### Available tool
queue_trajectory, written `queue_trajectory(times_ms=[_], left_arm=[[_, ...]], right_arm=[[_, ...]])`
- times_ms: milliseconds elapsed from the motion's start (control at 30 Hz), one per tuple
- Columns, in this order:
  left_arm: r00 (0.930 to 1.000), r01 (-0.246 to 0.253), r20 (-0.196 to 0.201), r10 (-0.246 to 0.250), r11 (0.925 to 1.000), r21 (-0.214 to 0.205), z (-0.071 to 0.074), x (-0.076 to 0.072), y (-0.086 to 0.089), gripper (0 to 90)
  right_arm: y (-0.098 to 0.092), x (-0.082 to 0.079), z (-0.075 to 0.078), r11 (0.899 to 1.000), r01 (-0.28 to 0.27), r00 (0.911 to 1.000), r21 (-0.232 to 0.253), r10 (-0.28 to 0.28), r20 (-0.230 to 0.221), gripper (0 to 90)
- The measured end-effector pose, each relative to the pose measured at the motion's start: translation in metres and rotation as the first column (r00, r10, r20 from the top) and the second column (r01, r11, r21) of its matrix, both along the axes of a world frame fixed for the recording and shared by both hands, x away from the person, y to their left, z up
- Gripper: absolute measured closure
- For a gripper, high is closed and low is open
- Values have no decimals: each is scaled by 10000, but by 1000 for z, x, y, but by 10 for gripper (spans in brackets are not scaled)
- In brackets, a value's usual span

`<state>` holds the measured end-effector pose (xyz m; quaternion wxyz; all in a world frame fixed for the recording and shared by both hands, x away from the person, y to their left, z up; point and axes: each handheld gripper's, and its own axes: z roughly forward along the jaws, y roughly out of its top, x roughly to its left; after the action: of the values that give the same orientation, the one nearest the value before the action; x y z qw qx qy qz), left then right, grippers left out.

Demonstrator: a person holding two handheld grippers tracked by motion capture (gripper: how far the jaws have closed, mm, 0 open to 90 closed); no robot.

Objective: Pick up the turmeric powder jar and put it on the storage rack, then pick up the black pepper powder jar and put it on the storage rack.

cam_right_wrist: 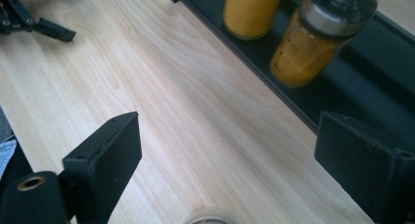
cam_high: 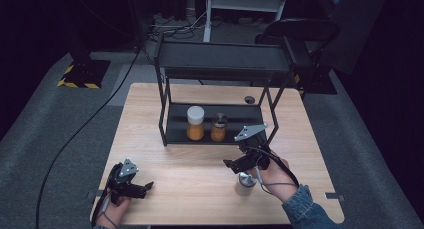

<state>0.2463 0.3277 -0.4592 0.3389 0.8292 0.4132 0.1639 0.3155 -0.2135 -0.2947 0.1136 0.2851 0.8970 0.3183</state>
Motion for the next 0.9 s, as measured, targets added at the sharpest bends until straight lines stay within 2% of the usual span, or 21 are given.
queue_trajectory(times_ms=[467,900], left_arm=[[10000,4,-1,-4,10000,7,0,0,0,33],[10000,-13,-1,13,10000,6,0,0,0,33]], right_arm=[[-10,-13,-16,10000,-72,9996,-8,72,-287,99],[-7,-16,-32,9991,-263,9979,-328,243,-600,100]])
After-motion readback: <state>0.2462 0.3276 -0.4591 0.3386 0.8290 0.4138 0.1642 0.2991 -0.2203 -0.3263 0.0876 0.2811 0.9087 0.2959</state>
